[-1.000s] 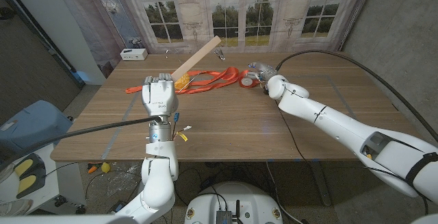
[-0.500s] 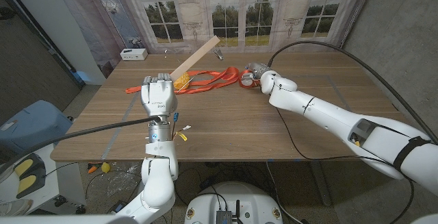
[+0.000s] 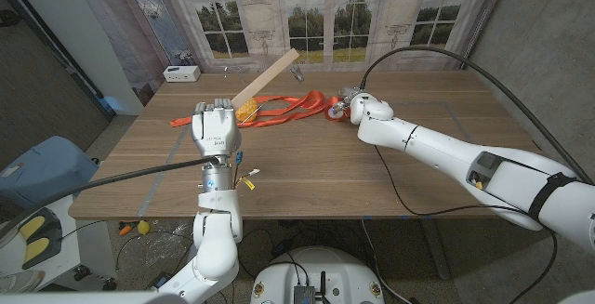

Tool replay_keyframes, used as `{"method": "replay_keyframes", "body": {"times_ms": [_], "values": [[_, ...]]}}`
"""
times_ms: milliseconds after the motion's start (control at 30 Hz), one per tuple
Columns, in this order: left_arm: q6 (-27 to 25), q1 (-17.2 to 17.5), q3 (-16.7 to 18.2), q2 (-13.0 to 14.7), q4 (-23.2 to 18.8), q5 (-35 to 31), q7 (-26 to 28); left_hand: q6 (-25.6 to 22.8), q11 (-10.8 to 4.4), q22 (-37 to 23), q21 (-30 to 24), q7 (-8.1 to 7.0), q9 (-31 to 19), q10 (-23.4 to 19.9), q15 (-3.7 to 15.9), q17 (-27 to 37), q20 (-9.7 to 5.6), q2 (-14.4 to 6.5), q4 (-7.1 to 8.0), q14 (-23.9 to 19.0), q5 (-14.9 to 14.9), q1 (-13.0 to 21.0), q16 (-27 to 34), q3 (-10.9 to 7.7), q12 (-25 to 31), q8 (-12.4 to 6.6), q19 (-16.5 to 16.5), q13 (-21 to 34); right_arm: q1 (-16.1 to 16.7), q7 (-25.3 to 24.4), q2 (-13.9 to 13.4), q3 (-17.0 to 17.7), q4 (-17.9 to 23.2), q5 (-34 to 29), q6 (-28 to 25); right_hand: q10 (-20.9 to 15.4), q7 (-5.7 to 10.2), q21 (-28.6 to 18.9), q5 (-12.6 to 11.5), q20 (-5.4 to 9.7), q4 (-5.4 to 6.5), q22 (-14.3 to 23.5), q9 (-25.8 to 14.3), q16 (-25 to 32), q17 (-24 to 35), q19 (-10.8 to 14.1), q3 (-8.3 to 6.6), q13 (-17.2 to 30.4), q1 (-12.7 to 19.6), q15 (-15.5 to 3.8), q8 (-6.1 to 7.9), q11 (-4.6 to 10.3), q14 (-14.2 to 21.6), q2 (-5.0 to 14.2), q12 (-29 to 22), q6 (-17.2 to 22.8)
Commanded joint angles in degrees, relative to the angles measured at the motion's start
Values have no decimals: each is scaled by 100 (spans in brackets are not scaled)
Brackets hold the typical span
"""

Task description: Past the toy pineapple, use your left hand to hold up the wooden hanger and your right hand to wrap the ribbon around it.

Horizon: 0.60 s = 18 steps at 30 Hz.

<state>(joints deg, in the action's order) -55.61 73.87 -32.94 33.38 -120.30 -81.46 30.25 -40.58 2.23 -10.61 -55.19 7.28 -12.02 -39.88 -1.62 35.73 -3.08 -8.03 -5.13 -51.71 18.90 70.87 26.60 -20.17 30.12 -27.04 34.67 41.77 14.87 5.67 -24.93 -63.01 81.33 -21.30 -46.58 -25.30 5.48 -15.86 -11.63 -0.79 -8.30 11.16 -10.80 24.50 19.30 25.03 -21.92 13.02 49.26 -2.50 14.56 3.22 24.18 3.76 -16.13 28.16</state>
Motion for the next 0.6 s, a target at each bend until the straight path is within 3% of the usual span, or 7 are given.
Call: {"method": "replay_keyframes", "body": {"times_ms": [33,100,167,233,333,467,600], "values": [[-50,2,-15,-15,-9,-89,-66,-817,-1023,-15,-41,-815,-1694,-981,1466,18,-557,-100,40,-898,32,7,-17,-52,-7,-148,-22,62,-195,191,101,-233,-212,-30,-63,-1012,15,-152,4,44,-79,61,-55,792,786,208,301,367,315,-835,69,-2,650,129,-728,803],[-55,8,-15,-19,-17,-108,-82,-822,-1020,-13,-44,-815,-1691,-977,1467,20,-559,-100,40,-899,33,7,-22,-54,-7,-150,-24,68,-217,221,111,-238,-240,-15,-58,-1636,105,-307,11,33,-104,118,-103,1513,1604,347,546,799,680,-913,190,38,1022,188,-1451,1680],[-69,11,-21,-22,-24,-149,-126,-824,-1032,-12,-48,-816,-1688,-985,1467,24,-558,-100,41,-898,34,5,-32,-55,-10,-149,-28,66,-196,230,61,-171,-220,68,85,-1934,93,-412,17,25,-114,156,-137,1945,2049,427,621,1056,922,-967,292,136,1350,245,-1841,2176],[-64,16,-20,-28,-29,-162,-136,-816,-1023,-10,-52,-821,-1692,-981,1466,28,-557,-102,43,-905,35,2,-38,-56,-14,-150,-33,69,-115,169,-5,-41,-155,175,221,-2421,-38,-514,43,76,-31,198,-169,2229,2407,456,651,1332,1058,-964,437,52,1633,411,-2321,2757],[-72,1,-33,-47,-19,-223,-198,-814,-1023,-8,-58,-816,-1690,-989,1467,34,-560,-103,44,-913,36,1,-46,-59,-19,-150,-32,63,139,-97,-147,293,35,395,506,-2600,-110,-565,66,109,63,233,-172,2256,2493,441,691,1453,977,-936,450,-45,1751,468,-2518,2901],[-40,-16,-37,-50,-19,-263,-251,-821,-1027,-4,-66,-813,-1687,-978,1467,43,-561,-103,44,-921,38,0,-60,-63,-28,-152,-39,70,568,-447,-279,920,239,924,915,-2617,-210,-627,42,167,358,308,-162,2098,2507,303,782,1634,628,-891,397,-149,1861,594,-2719,3032],[2,-32,-31,-55,-21,-278,-261,-803,-1034,-2,-74,-810,-1692,-989,1468,53,-561,-102,42,-928,39,1,-77,-67,-32,-150,-48,71,1117,-792,-412,1678,358,1682,1676,-2692,-313,-682,23,117,373,335,-160,2062,2513,312,773,1711,613,-879,387,-149,1988,587,-2829,3130]]}}
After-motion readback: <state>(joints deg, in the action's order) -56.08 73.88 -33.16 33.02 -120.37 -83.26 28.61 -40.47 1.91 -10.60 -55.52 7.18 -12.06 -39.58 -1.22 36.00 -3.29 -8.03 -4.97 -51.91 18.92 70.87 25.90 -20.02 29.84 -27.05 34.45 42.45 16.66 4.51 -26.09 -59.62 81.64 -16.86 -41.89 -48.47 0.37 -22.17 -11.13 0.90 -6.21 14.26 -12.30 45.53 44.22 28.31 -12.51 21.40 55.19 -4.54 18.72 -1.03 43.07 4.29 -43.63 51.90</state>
